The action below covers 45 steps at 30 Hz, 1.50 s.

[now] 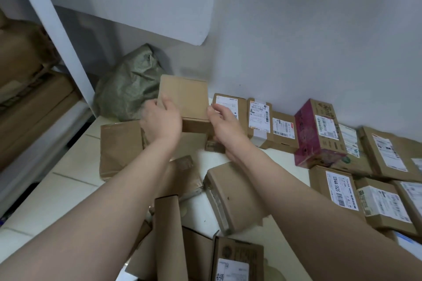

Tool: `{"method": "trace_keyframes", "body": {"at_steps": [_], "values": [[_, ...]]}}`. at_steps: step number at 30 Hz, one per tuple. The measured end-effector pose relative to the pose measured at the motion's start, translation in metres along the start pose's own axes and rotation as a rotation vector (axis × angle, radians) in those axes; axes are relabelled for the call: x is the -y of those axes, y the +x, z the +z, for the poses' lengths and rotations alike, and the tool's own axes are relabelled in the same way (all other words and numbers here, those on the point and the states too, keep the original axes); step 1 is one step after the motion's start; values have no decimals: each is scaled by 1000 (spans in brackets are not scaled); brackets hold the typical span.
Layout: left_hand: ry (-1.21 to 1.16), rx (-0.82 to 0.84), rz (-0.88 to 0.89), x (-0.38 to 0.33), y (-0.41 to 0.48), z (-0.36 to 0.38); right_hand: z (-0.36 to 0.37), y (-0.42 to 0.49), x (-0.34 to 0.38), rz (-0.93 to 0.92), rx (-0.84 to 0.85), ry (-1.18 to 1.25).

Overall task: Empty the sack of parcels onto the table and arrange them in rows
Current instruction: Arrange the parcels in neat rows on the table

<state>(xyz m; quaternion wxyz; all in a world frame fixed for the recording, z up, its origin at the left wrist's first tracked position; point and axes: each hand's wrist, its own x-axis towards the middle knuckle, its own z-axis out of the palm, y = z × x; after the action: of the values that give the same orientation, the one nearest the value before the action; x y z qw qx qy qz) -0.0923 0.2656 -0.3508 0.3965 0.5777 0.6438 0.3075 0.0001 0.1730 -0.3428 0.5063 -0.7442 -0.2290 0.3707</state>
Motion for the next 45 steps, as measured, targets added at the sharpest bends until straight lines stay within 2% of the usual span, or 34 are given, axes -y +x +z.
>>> {"method": "trace_keyframes", "body": {"at_steps": [3,7,9,13,16,20,21,23,25,28,30,32,34,36,38,40,45], "values": [[-109,68,131,-24,-33,-5,-19,-20,-4,-96,-38,51],[-178,114,266,-42,-73,-3,-59,-51,-13,-256,-112,-28],[-166,132,289,-46,-85,-1,-85,-63,-15,-298,-223,-97],[-108,386,401,-51,-120,7,-133,-76,-22,-185,-509,24],[-117,570,458,-55,-153,20,-164,-90,-34,-91,-562,139],[-248,921,368,-49,-189,43,-195,-110,-58,30,-538,358],[-233,959,364,-45,-194,49,-201,-112,-65,52,-524,396],[-194,952,331,-40,-203,62,-213,-119,-76,90,-509,427],[-189,931,215,-36,-209,71,-221,-127,-85,155,-483,430],[-54,868,95,-28,-214,83,-223,-131,-101,232,-441,192],[68,836,133,-26,-210,88,-224,-129,-112,202,-473,85],[158,909,206,-28,-204,90,-230,-125,-121,193,-458,50],[223,1001,293,-36,-202,88,-237,-123,-128,181,-357,33],[195,998,348,-40,-199,90,-242,-120,-133,227,-252,-9],[105,897,357,-40,-195,96,-244,-120,-134,311,-244,55],[77,783,312,-34,-191,105,-242,-118,-133,395,-296,253],[376,579,337,-9,-186,108,-211,-120,-147,688,-366,517]]}}
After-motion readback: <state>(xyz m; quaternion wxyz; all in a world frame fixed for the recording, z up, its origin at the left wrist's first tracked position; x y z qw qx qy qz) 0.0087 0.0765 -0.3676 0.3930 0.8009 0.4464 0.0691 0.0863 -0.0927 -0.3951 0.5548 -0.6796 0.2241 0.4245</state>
